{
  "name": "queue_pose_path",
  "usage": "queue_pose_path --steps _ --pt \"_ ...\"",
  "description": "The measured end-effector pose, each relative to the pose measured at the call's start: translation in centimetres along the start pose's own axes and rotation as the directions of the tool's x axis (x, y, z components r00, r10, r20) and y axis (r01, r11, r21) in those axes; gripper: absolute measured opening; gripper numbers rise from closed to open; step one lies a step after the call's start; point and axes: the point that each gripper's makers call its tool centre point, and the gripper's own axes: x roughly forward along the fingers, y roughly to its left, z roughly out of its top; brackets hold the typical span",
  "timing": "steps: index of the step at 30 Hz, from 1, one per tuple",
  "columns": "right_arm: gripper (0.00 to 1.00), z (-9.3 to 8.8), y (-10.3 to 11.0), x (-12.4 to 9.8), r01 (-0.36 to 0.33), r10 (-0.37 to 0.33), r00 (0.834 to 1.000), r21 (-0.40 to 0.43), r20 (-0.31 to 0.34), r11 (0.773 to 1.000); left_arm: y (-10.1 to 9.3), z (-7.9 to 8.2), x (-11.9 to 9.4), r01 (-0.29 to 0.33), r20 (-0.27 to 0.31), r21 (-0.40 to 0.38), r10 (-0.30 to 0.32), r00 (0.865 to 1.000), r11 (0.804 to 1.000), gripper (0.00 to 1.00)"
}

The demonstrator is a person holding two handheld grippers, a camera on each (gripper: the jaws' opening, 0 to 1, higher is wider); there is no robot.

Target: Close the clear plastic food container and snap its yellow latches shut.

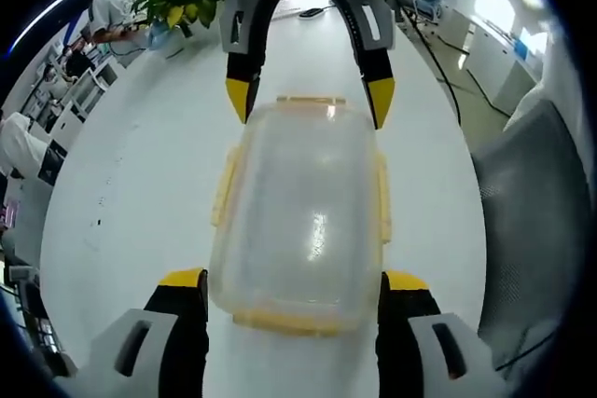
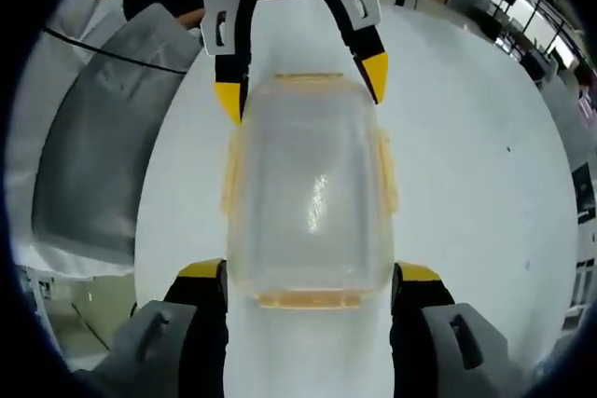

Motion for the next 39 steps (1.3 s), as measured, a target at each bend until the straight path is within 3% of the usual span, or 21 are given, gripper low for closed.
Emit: queue_pose_path --steps 16,39 --pt "0.68 0.4 -2.9 -0.2 -0.004 0.004 1.0 -0.004 0.0 1.0 3.2 0.1 0.2 -0.005 -0.004 -0.004 0.005 1.0 1.0 0.71" --pt "0.68 0.3 -4.6 -0.1 0.001 -0.001 1.0 0.001 -0.01 1.0 5.0 0.1 0.7 -0.007 -0.012 0.009 0.007 1.0 1.0 0.71"
